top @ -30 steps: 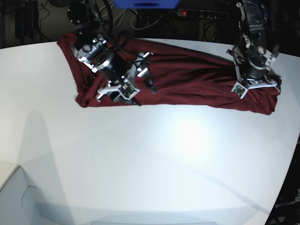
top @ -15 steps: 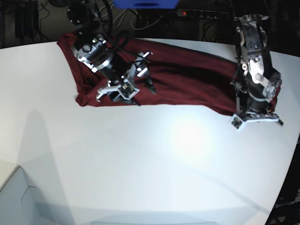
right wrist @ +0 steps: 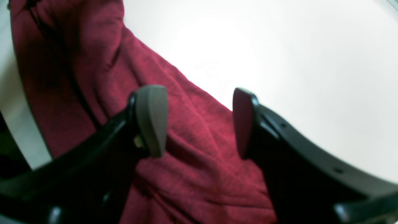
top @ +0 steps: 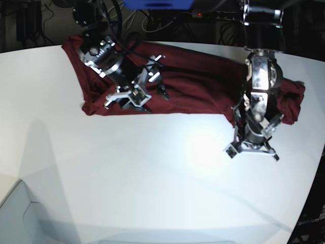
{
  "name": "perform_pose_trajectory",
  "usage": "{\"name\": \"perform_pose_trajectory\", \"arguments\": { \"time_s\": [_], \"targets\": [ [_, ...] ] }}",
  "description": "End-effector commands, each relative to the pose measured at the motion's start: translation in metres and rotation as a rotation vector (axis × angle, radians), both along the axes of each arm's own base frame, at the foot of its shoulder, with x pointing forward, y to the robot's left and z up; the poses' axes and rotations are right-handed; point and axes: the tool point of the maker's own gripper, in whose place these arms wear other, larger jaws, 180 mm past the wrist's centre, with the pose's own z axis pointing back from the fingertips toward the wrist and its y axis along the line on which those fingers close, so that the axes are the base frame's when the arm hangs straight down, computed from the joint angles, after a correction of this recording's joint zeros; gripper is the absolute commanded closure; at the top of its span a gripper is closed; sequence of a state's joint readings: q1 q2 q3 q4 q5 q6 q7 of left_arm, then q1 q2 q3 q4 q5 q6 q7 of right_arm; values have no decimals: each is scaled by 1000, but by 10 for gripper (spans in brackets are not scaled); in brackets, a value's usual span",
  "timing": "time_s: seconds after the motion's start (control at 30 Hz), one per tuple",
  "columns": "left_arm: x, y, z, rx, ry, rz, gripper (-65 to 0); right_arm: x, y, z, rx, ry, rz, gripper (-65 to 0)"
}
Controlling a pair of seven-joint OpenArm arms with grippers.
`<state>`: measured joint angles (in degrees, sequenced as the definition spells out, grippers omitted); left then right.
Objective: Layout the t-shirt on the table in an organized manner, then fold the t-shirt properly
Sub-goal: 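Pull the held shirt end with the left gripper away from the right gripper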
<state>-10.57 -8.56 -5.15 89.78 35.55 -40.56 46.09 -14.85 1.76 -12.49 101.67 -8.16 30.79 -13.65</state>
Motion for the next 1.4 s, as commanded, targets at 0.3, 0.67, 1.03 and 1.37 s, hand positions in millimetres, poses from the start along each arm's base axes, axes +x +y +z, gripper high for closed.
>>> {"name": "perform_pose_trajectory", "arguments": {
  "time_s": [0.3, 0.67, 1.03, 1.37],
  "targets": [
    [60, -25, 4, 6, 31, -67, -5, 5, 3, 14, 37, -41, 1, -335],
    [77, -60, -2, -67, 46, -110, -116, 4, 3, 13, 36, -39, 1, -335],
    [47, -42, -2, -68, 2, -89, -374, 4, 3, 14, 39, -42, 1, -335],
    [-8, -2, -52, 7, 134, -66, -374, 4, 3, 14, 39, -43, 2, -335]
  ]
}}
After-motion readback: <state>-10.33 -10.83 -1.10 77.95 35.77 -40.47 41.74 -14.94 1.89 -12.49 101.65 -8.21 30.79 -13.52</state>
